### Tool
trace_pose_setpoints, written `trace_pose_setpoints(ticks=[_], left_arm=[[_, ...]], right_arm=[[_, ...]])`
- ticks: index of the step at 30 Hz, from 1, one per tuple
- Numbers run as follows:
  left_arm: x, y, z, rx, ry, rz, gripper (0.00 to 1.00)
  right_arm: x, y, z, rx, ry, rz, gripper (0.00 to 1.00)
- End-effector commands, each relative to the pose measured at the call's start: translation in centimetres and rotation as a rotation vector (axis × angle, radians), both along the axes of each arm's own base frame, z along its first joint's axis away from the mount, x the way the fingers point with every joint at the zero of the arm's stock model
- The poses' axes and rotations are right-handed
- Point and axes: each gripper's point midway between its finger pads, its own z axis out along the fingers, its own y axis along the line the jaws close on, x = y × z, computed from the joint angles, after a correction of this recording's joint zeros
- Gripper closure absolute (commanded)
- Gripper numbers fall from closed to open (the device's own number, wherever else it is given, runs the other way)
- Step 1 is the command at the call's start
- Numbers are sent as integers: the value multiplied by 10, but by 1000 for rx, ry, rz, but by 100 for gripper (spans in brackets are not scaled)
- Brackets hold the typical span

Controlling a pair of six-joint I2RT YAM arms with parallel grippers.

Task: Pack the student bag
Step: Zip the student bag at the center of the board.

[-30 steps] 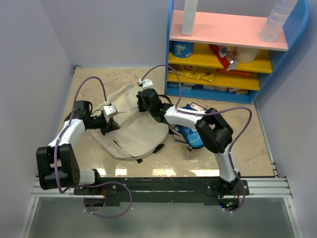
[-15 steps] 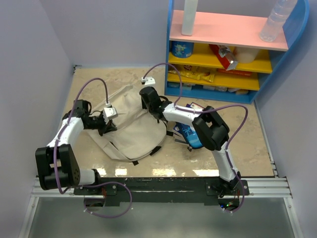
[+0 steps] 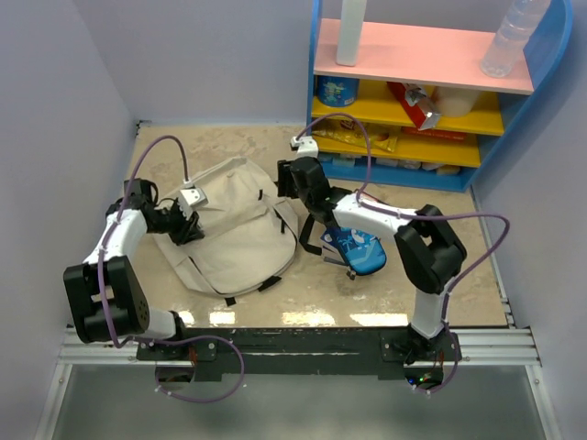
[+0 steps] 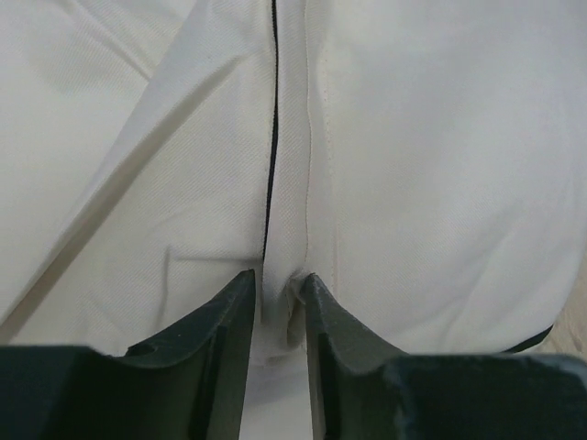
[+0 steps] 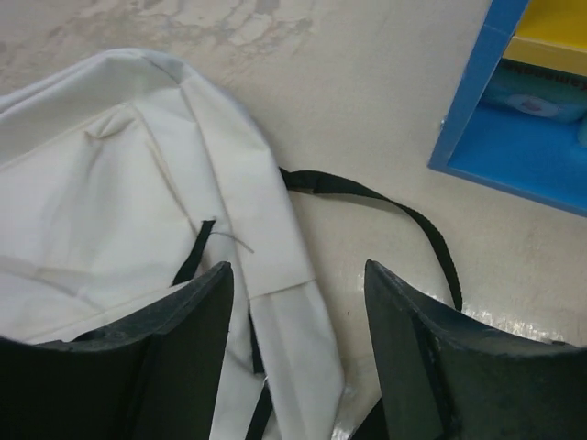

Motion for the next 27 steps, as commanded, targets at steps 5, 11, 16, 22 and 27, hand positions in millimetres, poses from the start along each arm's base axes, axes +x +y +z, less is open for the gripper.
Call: trace_pose_setpoints(ticks=[5, 11, 16, 22, 27], left_arm=[[26, -10, 69, -66, -137, 34, 50], [31, -68, 77, -66, -155, -72, 45], [49, -105, 49, -53, -109, -132, 44], [75, -102, 19, -29, -76, -87, 41], [86, -102, 7, -20, -73, -66, 40]], right_arm=[[-71, 22, 23, 125, 28, 197, 53], [-94, 25, -8, 98, 124, 202, 54], [-99, 28, -28, 66, 198, 189, 55], [-103, 28, -54, 36, 281, 162, 51], [-103, 29, -65, 27, 299, 151, 48]])
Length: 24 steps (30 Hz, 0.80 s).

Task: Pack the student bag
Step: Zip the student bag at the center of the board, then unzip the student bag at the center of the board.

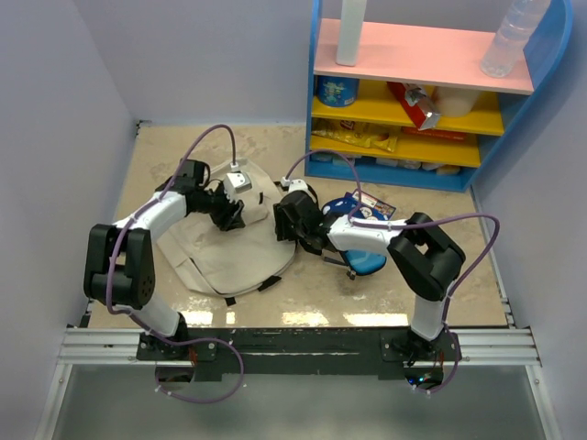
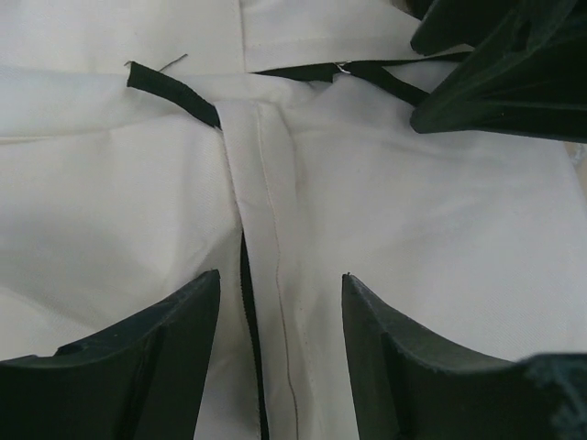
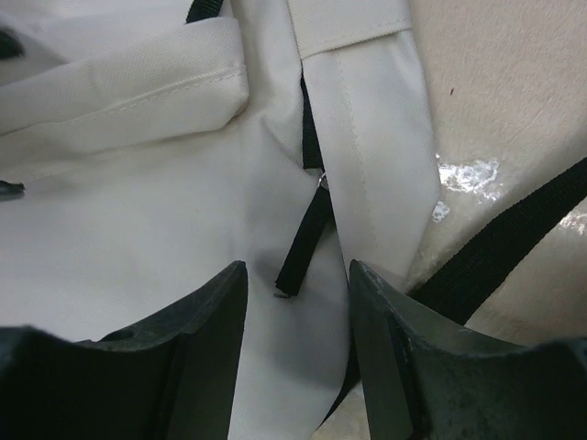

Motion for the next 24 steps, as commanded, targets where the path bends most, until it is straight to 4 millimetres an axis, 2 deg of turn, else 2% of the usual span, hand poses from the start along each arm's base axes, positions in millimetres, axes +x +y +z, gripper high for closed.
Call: trace_pose_setpoints(ticks=[1, 8, 18, 21, 24], left_arm=[[32, -2, 16, -15, -100, 32, 39], [36, -13, 2, 5, -95, 18, 40], [53, -27, -9, 26, -94, 13, 44], [51, -28, -17, 33, -75, 9, 50], [47, -26, -26, 46, -58, 8, 61]], right_arm=[[6, 13, 15, 45, -7, -15, 48], [9, 17, -2, 9, 24, -14, 55], [3, 14, -15, -37, 41, -13, 77], [4, 13, -15, -39, 37, -17, 87], [7, 17, -12, -36, 31, -16, 96]])
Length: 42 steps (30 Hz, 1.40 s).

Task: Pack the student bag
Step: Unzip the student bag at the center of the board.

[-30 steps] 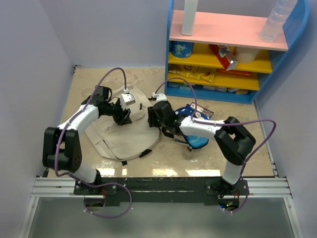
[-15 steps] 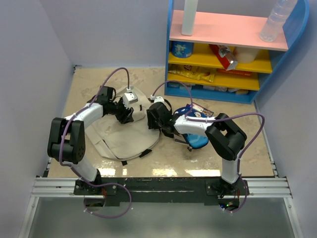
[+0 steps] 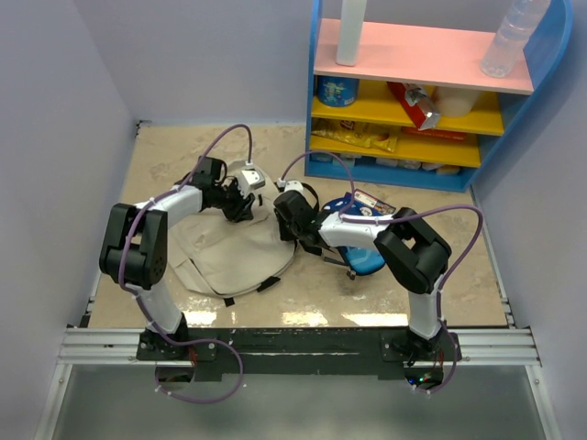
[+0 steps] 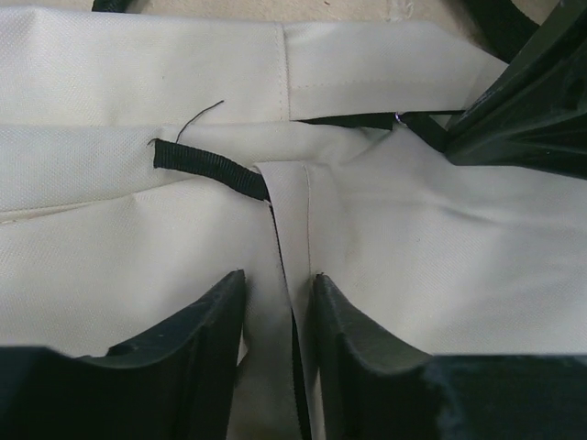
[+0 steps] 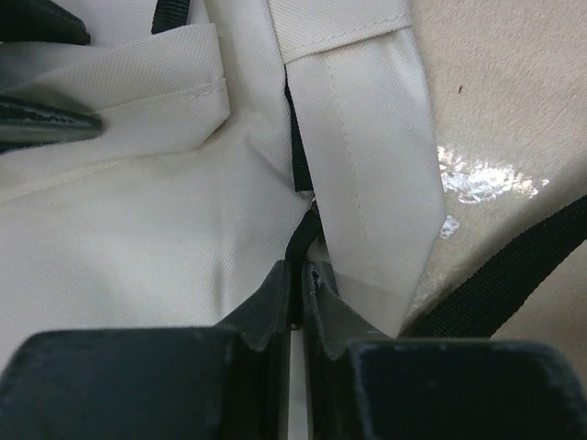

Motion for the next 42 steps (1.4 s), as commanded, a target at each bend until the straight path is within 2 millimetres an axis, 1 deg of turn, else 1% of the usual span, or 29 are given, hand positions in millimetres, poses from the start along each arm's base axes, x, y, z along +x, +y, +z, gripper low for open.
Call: trace_pose_setpoints(ticks=[1, 3, 4, 5, 6, 7, 9, 11, 12, 14, 15, 17, 18, 19, 23, 30, 33, 34, 35, 36, 37, 38, 39, 40, 42], left_arm=[[10, -3, 1, 3, -37, -3, 67], [7, -1, -2, 13, -36, -4, 75], [7, 0, -2, 15, -35, -2, 84], [7, 1, -3, 18, -34, -1, 88], [8, 2, -3, 22, -34, 2, 97], [8, 2, -3, 25, -31, 4, 100], [8, 3, -4, 31, -24, 8, 100], [8, 6, -4, 34, -22, 11, 100], [11, 11, -4, 36, -23, 27, 100], [14, 17, 0, 23, -18, 44, 100], [16, 25, 2, 13, -13, 60, 100], [17, 32, 5, 17, -16, 72, 100], [18, 39, 6, 18, -19, 86, 100], [18, 42, 11, 17, -30, 89, 100], [20, 56, 15, 11, -34, 127, 100], [25, 52, 25, -36, -32, 161, 100], [37, 56, 35, -89, -31, 218, 100], [44, 56, 41, -124, -21, 250, 100], [47, 57, 44, -153, -8, 266, 100], [51, 57, 45, -180, 21, 298, 100], [59, 57, 53, -199, 8, 313, 100], [61, 55, 56, -217, 16, 320, 100], [68, 65, 59, -229, 15, 357, 100], [74, 65, 63, -251, 21, 383, 100], [78, 66, 67, -280, 41, 420, 100]], right_arm=[[5, 11, 15, 14, -23, 3, 97], [7, 13, 21, 21, -35, 3, 100], [7, 13, 24, 20, -41, 10, 100], [8, 14, 30, 23, -51, 13, 100], [8, 13, 31, 21, -53, 14, 100], [9, 13, 34, 15, -60, 21, 100], [9, 10, 40, 3, -71, 26, 100], [7, 4, 39, -18, -73, 31, 100], [8, 2, 45, -18, -86, 29, 100], [6, -3, 47, -33, -90, 30, 100], [6, -7, 51, -40, -105, 26, 100], [7, -12, 51, -49, -106, 19, 100], [8, -14, 53, -46, -108, 16, 100], [9, -15, 55, -45, -113, 13, 100], [9, -18, 60, -48, -119, 12, 100], [1, -20, 54, -50, -95, 26, 100], [-4, -27, 50, -60, -87, 26, 100], [-8, -31, 46, -67, -76, 27, 100], [-11, -32, 49, -63, -80, 32, 100], [-13, -34, 49, -66, -78, 33, 100], [-18, -39, 44, -82, -68, 36, 100], [-21, -42, 45, -82, -68, 36, 100], [-23, -44, 50, -76, -77, 36, 100], [-27, -48, 47, -85, -69, 38, 100], [-32, -50, 51, -76, -71, 44, 100]])
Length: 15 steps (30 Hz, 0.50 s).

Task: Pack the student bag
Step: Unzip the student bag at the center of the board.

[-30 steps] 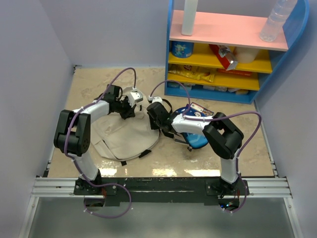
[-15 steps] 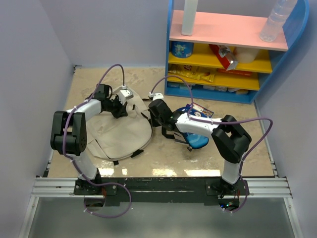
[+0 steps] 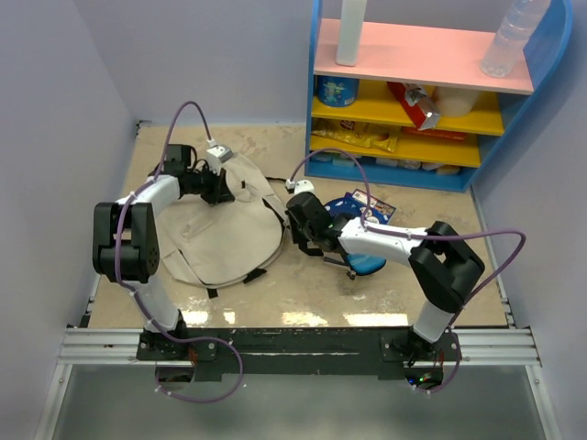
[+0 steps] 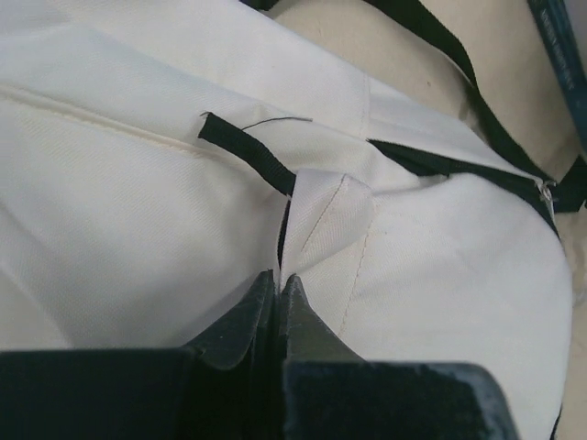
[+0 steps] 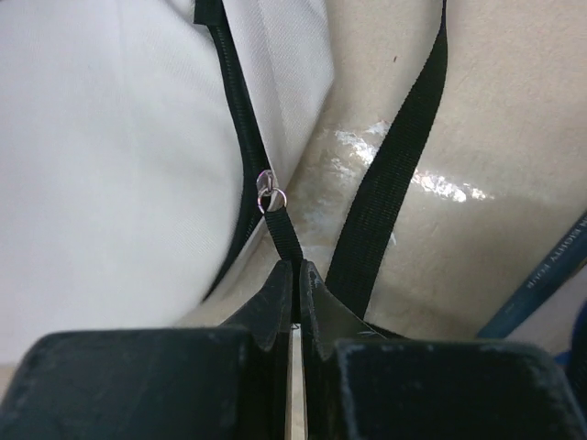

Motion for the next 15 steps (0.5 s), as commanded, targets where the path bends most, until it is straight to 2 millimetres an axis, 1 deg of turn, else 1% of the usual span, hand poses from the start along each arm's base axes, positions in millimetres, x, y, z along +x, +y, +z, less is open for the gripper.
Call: trace_pose_setpoints(ticks=[1, 4, 9, 11, 13, 15], left_arm=[[50, 13, 46, -89, -113, 138, 100], [54, 9, 57, -138, -104, 170, 100], [57, 3, 78, -217, -95, 207, 100], [61, 3, 90, -238, -104, 224, 100], [66, 3, 103, -261, -114, 242, 100], [69, 7, 112, -277, -120, 277, 100]], right_arm=[[-16, -16, 9, -21, -1, 11, 100], [-28, -12, 4, -19, 13, 32, 100], [-52, 13, 1, -10, 21, 82, 100], [-59, 19, 3, -11, 15, 88, 100], [-62, 21, 6, 1, 13, 81, 100], [-65, 23, 13, 24, 4, 77, 100]])
